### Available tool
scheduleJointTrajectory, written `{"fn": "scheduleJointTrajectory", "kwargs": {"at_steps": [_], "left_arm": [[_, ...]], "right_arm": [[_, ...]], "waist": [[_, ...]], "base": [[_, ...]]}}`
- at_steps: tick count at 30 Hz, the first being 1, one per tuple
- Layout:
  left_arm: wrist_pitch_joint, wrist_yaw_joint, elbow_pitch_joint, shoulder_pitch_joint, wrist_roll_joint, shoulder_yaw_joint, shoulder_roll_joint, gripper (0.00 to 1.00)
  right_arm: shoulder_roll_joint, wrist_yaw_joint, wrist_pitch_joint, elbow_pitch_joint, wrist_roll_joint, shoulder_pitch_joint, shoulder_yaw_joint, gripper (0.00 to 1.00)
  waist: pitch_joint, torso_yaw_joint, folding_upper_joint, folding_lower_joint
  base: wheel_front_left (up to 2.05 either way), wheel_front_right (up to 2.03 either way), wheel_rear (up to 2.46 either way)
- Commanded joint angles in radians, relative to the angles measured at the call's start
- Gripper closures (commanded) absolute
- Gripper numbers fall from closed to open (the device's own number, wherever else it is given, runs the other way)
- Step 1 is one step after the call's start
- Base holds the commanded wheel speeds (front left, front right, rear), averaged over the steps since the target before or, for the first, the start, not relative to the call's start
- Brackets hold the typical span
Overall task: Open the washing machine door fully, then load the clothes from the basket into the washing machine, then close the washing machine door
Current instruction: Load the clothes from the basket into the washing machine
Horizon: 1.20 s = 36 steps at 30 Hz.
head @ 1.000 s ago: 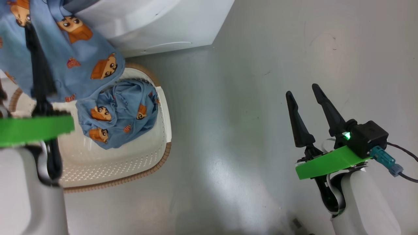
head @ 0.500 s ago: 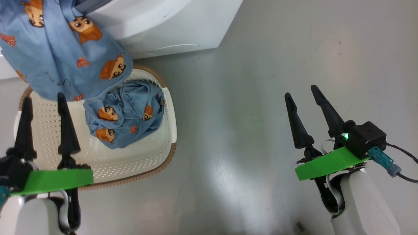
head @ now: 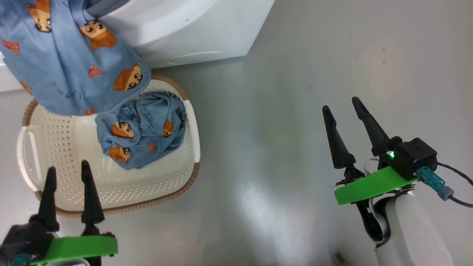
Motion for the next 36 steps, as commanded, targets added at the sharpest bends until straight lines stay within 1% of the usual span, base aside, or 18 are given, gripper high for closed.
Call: {"fn": "scheduleJointTrajectory", "kwargs": {"at_steps": [1,4,9,12,15,26,29,33,36], "left_arm": [[-0.004,0.016,-0.027,0.032,-0.011,0.023,0.016,0.00],[-0.004,0.026,-0.031,0.040,-0.015,0.008,0.016,0.00],[-0.004,0.031,-0.022,0.014,-0.015,-0.016,0.016,0.00],[-0.004,0.012,0.003,-0.023,-0.021,-0.033,0.016,0.00],[-0.004,0.003,0.034,-0.074,-0.030,-0.032,0.016,0.00],[-0.004,-0.058,0.274,-0.270,-0.025,0.028,0.021,0.00],[-0.004,-0.076,0.334,-0.331,-0.027,0.039,0.034,0.00],[-0.004,-0.094,0.410,-0.406,-0.034,0.060,0.070,0.00],[-0.004,-0.107,0.464,-0.460,-0.040,0.050,0.096,0.00]], "right_arm": [[0.005,0.006,-0.007,-0.020,0.007,0.029,0.022,0.00],[0.005,0.006,-0.007,-0.018,0.007,0.027,0.024,0.00],[0.005,0.006,-0.007,-0.015,0.010,0.023,0.030,0.00],[0.005,0.006,-0.007,-0.015,0.014,0.022,0.030,0.00],[0.005,0.006,-0.007,-0.013,0.019,0.020,0.033,0.00],[0.005,0.006,-0.007,-0.020,0.027,0.016,0.035,0.00],[0.005,0.006,-0.007,-0.024,0.029,0.012,0.037,0.00],[0.005,0.006,-0.007,-0.026,0.034,0.004,0.039,0.00],[0.005,0.006,-0.007,-0.029,0.036,0.004,0.035,0.00]], "waist": [[0.000,0.001,0.0000,0.0000],[-0.001,0.005,0.0000,0.0000],[-0.001,0.005,0.0000,0.0000],[0.002,0.004,0.0000,0.0000],[0.006,-0.004,0.0000,0.0000],[0.035,-0.029,0.0000,0.0000],[0.050,-0.035,0.0000,0.0000],[0.072,-0.055,0.0000,0.0000],[0.090,-0.070,0.0000,0.0000]], "base": [[0.00,0.00,0.00],[0.00,0.00,0.00],[0.00,0.00,0.00],[0.00,0.00,0.00],[0.00,0.00,0.00],[0.00,0.00,0.00],[0.00,0.00,0.00],[0.00,0.00,0.00],[0.00,0.00,0.00]]}}
